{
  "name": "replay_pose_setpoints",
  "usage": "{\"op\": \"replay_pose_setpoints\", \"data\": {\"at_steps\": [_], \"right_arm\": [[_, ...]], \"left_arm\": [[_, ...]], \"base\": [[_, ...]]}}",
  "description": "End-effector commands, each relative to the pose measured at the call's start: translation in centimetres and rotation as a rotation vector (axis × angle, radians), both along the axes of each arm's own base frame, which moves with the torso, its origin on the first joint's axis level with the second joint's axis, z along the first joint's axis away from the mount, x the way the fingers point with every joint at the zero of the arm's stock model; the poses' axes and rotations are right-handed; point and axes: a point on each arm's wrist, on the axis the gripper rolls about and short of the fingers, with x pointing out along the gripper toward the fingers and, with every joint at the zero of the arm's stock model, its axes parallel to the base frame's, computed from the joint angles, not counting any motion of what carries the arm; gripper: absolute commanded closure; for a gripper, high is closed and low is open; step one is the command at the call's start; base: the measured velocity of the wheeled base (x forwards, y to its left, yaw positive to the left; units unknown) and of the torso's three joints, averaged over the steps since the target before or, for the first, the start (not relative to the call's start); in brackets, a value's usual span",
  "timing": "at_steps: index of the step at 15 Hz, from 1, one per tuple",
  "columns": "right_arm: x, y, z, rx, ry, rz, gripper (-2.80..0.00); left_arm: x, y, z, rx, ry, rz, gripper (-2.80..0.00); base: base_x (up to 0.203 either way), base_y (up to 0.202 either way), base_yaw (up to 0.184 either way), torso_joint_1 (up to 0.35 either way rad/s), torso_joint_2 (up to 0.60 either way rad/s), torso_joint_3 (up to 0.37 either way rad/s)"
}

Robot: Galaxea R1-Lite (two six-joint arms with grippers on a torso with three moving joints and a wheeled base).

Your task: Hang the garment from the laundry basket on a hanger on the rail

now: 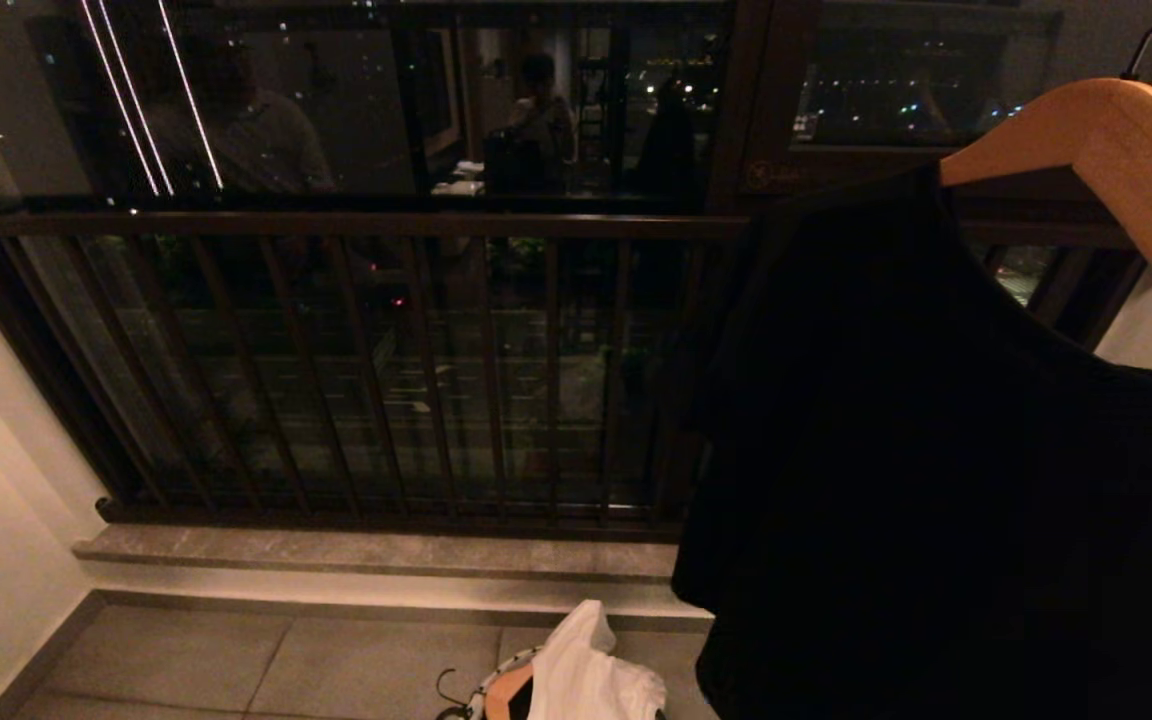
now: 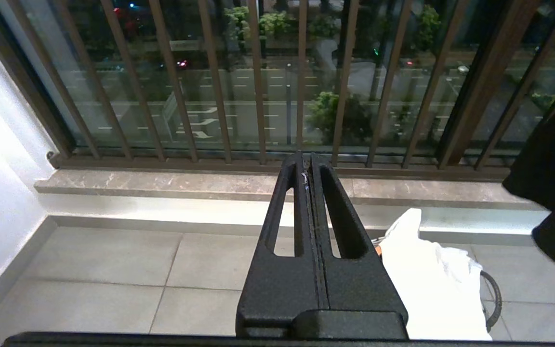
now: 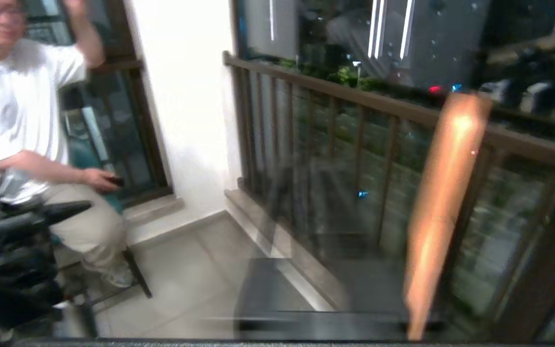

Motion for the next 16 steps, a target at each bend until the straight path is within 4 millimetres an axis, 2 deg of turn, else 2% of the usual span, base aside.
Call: {"op": "replay_pose_setpoints", "data": {"at_steps": [1, 4, 6, 9, 14, 16], "right_arm": [[-3.3, 2.0, 0.6, -0.046, -0.067, 0.009, 0.0], [-7.8, 4.7, -0.3, -0.089, -0.07, 0.034, 0.0], [-9.6, 5.8, -1.7, -0.074, 0.011, 0.05, 0.0], [-10.1, 6.0, -3.7, 0.062, 0.216, 0.057, 0.0], [-9.5, 5.6, -6.4, 0.276, 0.399, 0.019, 0.0], [-9.3, 5.4, -7.9, 0.33, 0.43, -0.056, 0.0]], "left_arm": [[0.1, 0.0, -0.2, 0.0, 0.008, 0.0, 0.0], [0.1, 0.0, -0.2, 0.0, 0.008, 0.0, 0.0], [0.1, 0.0, -0.2, 0.0, 0.008, 0.001, 0.0], [0.1, 0.0, -0.2, 0.0, 0.008, 0.0, 0.0], [0.1, 0.0, -0.2, 0.0, 0.007, 0.001, 0.0], [0.1, 0.0, -0.2, 0.0, 0.008, 0.001, 0.0]], "base": [[0.0, 0.0, 0.0, 0.0, 0.0, 0.0], [0.0, 0.0, 0.0, 0.0, 0.0, 0.0], [0.0, 0.0, 0.0, 0.0, 0.0, 0.0], [0.0, 0.0, 0.0, 0.0, 0.0, 0.0], [0.0, 0.0, 0.0, 0.0, 0.0, 0.0], [0.0, 0.0, 0.0, 0.0, 0.0, 0.0]]}}
